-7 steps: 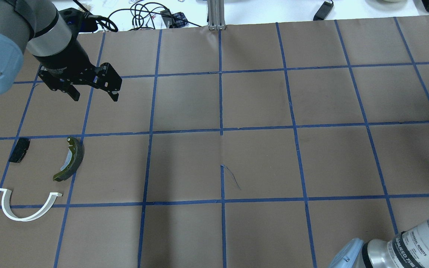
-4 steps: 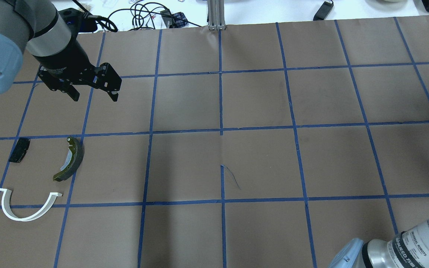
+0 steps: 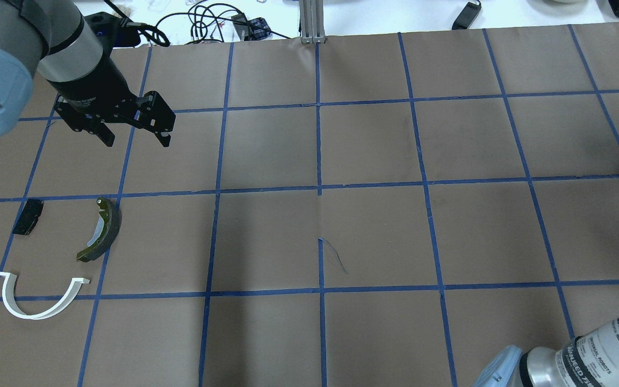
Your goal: Place bearing gear from tray to pile
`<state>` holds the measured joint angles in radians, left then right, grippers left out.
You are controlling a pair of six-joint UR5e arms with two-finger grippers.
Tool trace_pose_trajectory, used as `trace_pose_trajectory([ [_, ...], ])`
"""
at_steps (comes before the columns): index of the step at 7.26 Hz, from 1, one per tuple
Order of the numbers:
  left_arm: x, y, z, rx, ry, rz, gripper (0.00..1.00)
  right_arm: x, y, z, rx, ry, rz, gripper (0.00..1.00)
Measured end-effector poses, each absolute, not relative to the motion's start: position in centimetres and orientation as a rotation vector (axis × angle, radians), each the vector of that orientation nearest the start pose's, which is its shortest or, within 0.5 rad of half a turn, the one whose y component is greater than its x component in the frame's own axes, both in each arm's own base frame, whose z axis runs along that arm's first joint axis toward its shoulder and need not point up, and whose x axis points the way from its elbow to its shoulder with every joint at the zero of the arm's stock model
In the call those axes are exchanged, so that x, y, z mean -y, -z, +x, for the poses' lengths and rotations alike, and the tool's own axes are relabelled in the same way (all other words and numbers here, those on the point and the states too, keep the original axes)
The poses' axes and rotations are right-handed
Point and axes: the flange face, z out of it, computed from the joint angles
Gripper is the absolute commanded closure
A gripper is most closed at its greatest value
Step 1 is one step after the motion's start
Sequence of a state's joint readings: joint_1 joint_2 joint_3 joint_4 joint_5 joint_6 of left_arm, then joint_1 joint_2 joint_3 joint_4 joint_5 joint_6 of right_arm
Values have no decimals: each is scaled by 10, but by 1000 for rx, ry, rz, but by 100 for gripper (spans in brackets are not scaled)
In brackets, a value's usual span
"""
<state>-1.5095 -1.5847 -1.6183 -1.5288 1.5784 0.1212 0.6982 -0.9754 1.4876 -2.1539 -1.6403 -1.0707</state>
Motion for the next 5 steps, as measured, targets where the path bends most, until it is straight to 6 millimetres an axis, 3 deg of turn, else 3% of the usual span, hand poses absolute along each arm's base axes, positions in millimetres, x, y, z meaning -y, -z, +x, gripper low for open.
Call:
trace_pose_trajectory([
  [1,502,-462,-102,-3135,-30,94,0,556,-266,-413,-3247,8,-319,100],
  [2,503,-462,-102,-3135,-30,94,0,578,-297,-366,-3263,53,-315,100],
  [3,502,-462,-102,-3135,-31,94,0,600,-313,-307,-3257,71,-296,100],
  [5,502,-462,-101,-3134,-31,92,0,632,-308,-169,-3218,35,-192,100],
])
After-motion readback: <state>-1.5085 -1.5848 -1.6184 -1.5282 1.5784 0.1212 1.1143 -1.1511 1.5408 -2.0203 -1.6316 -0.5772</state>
